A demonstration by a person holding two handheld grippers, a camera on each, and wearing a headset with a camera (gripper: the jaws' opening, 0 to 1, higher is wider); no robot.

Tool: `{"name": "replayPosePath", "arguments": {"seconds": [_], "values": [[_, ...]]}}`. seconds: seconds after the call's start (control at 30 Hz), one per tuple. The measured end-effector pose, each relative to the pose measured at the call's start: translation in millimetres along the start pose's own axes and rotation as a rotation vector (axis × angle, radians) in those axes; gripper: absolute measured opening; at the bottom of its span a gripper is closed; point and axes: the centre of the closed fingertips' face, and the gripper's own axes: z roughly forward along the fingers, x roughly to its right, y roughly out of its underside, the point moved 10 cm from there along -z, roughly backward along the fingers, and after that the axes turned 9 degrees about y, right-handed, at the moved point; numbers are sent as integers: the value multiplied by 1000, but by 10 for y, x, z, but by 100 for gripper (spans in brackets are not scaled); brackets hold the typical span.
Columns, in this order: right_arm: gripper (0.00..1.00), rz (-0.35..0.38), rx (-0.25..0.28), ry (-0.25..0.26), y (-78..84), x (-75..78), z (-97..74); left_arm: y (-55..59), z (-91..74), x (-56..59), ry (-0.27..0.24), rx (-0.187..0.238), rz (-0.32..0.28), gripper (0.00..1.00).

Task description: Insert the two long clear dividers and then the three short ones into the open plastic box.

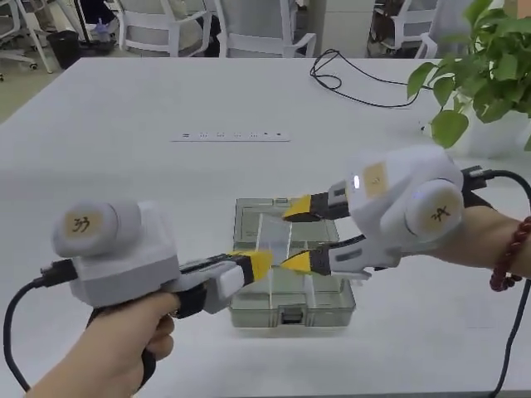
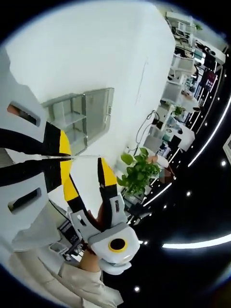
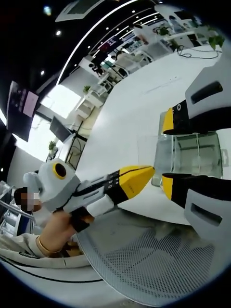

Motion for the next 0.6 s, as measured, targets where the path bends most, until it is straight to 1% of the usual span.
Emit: {"name": "replayPosePath", "arguments": {"seconds": [0.03, 0.07, 0.1, 0.13, 0.17, 0.23, 0.3, 0.37, 0.4, 0.43, 0.47, 0.5, 0.57, 0.6], "values": [[33, 18, 2, -3, -1, 3, -3, -2, -4, -9, -1, -6, 34, 0], [33, 38, 7, -3, -6, 11, -8, 5, -12, -6, -2, -24, 69, 0], [33, 42, 11, -2, -9, 18, -12, 10, -17, -8, -6, -35, 84, 0], [33, 50, 16, -6, -14, 24, -17, 12, -21, -6, -10, -42, 117, 0], [33, 57, 19, -9, -17, 27, -21, 15, -24, 2, -5, -50, 139, 0], [33, 76, 30, -18, -23, 34, -33, 20, -26, 23, 3, -59, 159, 0], [33, 94, 41, -34, -32, 40, -46, 26, -31, 32, 5, -90, 210, 0], [32, 109, 56, -58, -38, 43, -61, 32, -35, 28, 16, -122, 267, 0], [31, 112, 59, -65, -40, 47, -66, 36, -33, 39, 24, -115, 254, 0], [30, 117, 60, -80, -41, 48, -76, 39, -34, 57, 52, -108, 252, 0], [30, 117, 64, -91, -43, 48, -81, 39, -40, 65, 59, -105, 261, 0], [30, 123, 68, -104, -45, 49, -91, 41, -48, 71, 66, -123, 302, 0], [30, 132, 71, -136, -52, 39, -106, 47, -51, 79, 66, -155, 358, 0], [29, 135, 76, -151, -60, 37, -116, 56, -51, 87, 73, -167, 392, 0]]}}
